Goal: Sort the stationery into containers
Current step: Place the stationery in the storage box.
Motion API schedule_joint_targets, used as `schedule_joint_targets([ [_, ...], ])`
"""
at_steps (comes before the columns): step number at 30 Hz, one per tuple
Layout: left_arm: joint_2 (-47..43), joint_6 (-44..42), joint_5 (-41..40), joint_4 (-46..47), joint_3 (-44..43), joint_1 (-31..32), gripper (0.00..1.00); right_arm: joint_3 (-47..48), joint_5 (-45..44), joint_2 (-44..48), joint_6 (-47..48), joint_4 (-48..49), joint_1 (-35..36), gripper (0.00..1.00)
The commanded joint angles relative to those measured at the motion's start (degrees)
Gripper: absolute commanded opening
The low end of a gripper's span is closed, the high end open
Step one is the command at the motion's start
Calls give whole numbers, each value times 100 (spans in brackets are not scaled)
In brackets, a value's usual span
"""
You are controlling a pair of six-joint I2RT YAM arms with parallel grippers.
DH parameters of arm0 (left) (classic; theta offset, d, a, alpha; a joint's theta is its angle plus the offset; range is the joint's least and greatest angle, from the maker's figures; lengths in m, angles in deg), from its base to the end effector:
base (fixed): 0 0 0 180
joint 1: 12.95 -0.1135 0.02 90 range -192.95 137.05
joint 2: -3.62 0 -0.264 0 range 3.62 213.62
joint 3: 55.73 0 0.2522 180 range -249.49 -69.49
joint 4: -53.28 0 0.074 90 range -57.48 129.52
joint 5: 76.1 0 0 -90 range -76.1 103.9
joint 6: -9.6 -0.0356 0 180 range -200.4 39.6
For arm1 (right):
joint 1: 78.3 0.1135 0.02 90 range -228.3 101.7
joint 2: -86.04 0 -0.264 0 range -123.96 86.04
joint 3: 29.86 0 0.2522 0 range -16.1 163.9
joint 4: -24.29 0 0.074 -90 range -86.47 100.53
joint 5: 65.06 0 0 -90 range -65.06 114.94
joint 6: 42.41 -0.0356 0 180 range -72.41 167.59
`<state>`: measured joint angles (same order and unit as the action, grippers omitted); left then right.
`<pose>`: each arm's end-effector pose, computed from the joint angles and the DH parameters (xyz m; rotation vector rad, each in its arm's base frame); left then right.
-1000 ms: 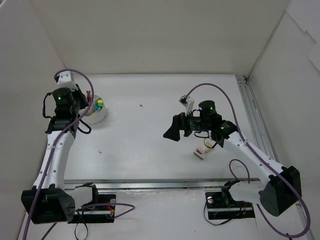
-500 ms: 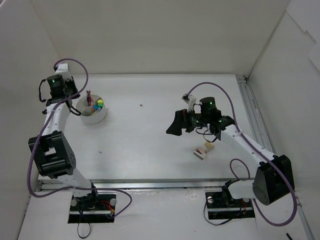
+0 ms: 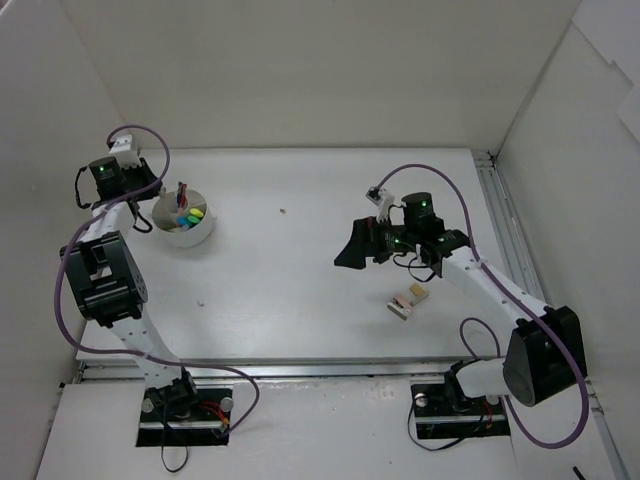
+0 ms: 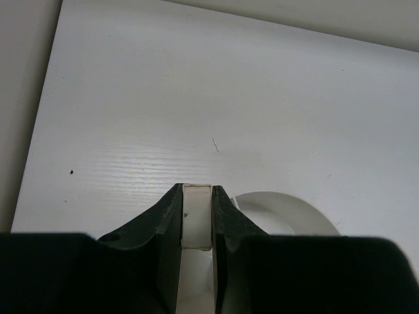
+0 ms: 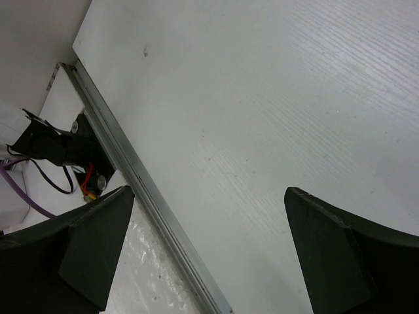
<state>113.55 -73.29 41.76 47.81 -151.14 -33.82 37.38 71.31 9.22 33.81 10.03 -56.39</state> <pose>0.4294 0.1459 0.2624 -0.1362 1.8841 -0.3022 0.2675 0.1353 0.2887 -0.6879 1.9262 1.1964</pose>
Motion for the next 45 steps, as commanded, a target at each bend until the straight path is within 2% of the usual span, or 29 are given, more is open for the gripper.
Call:
schedule_joint_targets([
  [1, -191, 36, 159, 506, -230, 21, 0, 190, 162, 26, 33, 234, -82, 98],
  [7, -595, -88, -228, 690, 516, 135, 0, 234, 232, -35, 69, 199, -152, 98],
  [17, -1087, -35, -211, 638, 957, 188, 0, 120, 364, 149, 104, 190, -178, 98],
  [28, -2458, 80, -149, 1051, 2170, 188, 0, 40, 425, 255, 209, 190, -187, 98],
  [34, -2600, -35, -404, 1007, 2100, 188, 0, 67, 461, 255, 244, 164, -231, 98],
  [39, -2152, 18, -605, 1157, 1697, 188, 0, 84, 408, 255, 253, 120, -240, 98],
  [45, -1467, 80, -431, 1297, 994, 188, 0, 128, 303, 246, 297, 76, -293, 98],
])
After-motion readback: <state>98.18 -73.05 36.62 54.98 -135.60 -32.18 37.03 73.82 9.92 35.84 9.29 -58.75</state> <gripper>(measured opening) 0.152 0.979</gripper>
